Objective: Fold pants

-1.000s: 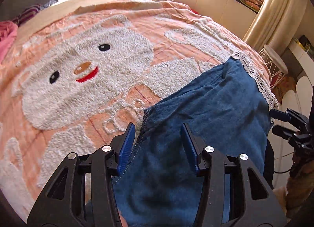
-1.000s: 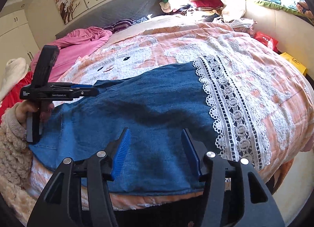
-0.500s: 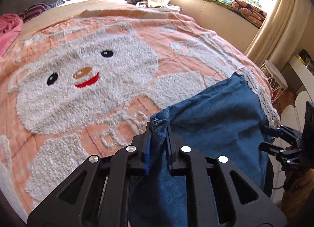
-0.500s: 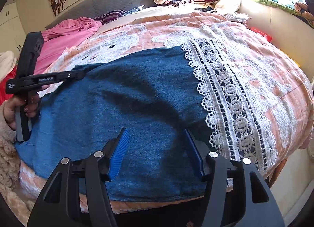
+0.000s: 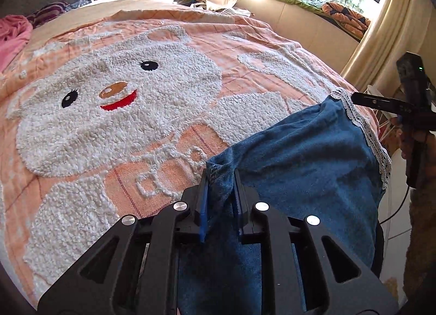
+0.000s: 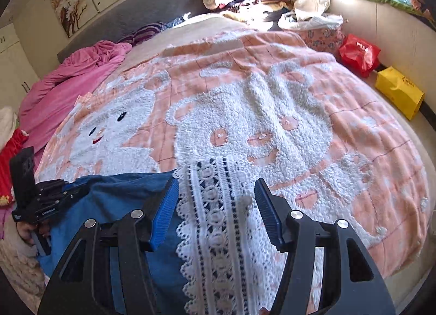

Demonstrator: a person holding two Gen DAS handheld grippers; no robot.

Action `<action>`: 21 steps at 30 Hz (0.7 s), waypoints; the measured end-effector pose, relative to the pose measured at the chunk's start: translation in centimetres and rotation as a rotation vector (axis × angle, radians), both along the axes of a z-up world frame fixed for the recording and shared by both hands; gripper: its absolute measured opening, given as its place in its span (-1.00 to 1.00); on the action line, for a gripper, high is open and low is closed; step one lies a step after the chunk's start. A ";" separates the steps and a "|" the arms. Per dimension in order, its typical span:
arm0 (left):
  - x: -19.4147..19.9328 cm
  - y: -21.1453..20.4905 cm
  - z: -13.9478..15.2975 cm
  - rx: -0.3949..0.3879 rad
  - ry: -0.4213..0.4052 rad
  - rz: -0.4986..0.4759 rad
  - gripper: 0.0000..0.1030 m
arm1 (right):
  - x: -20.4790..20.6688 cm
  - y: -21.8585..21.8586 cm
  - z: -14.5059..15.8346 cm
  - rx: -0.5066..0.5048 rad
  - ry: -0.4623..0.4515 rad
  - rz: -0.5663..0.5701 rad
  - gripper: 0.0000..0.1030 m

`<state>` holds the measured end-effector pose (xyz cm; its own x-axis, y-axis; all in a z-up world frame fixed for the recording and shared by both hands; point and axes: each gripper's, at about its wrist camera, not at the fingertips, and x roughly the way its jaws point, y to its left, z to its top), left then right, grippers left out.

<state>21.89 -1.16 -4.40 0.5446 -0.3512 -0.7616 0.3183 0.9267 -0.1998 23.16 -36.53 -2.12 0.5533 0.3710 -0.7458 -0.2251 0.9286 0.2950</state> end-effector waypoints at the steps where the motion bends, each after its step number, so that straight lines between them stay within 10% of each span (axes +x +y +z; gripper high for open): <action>1: 0.0 0.1 0.0 -0.005 0.001 0.000 -0.79 | 0.9 -0.2 -0.9 0.011 0.030 0.003 0.10; 5: 0.0 0.2 -0.1 -0.015 0.005 0.001 -0.79 | 2.7 0.2 -3.0 0.087 0.083 0.042 0.27; 9: -0.1 0.3 0.0 -0.021 -0.003 0.000 -0.79 | 1.5 1.0 -2.1 0.100 0.027 0.102 -0.58; 15: -0.8 0.5 0.9 -0.059 -0.066 0.006 -0.79 | -1.4 0.8 3.5 0.110 -0.238 0.098 -0.65; 21: -0.2 -0.2 0.4 -0.011 -0.054 0.030 -0.76 | 3.3 2.3 0.0 -0.075 -0.096 0.101 -0.60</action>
<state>21.69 -1.35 -3.99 0.5949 -0.3425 -0.7272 0.3009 0.9338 -0.1936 26.44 -34.21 -2.10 0.5858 0.3736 -0.7192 -0.3421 0.9185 0.1985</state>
